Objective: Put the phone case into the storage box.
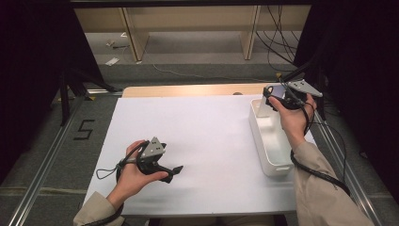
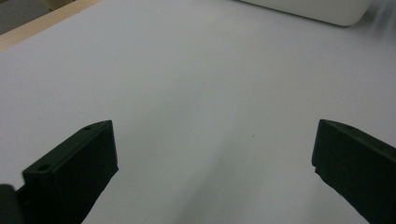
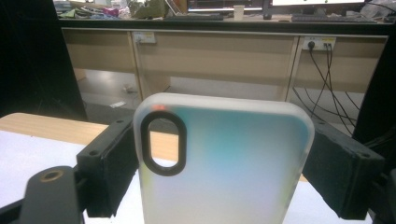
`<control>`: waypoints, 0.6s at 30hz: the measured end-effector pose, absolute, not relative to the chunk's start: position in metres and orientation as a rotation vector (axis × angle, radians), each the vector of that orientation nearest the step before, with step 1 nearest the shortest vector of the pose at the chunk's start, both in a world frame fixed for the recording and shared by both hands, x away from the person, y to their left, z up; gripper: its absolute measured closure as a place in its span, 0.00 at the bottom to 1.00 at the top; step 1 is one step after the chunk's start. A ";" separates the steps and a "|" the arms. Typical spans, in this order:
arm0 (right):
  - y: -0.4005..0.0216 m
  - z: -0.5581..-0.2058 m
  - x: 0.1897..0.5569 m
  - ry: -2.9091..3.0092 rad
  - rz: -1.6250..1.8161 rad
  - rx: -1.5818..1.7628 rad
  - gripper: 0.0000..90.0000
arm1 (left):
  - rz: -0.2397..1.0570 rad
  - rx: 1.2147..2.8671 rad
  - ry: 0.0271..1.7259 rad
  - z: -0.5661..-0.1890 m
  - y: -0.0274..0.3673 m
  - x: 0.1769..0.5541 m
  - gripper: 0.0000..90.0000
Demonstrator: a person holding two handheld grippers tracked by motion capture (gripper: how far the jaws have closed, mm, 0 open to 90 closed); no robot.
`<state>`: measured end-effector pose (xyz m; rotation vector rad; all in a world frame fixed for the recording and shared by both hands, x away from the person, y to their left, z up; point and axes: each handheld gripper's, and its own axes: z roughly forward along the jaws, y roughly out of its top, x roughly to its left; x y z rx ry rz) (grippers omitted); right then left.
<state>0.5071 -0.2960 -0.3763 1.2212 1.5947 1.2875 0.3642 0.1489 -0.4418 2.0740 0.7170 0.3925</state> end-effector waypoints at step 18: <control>-0.295 -0.377 0.512 1.596 1.281 1.218 0.20 | 0.393 2.075 0.716 -0.442 0.149 0.364 0.00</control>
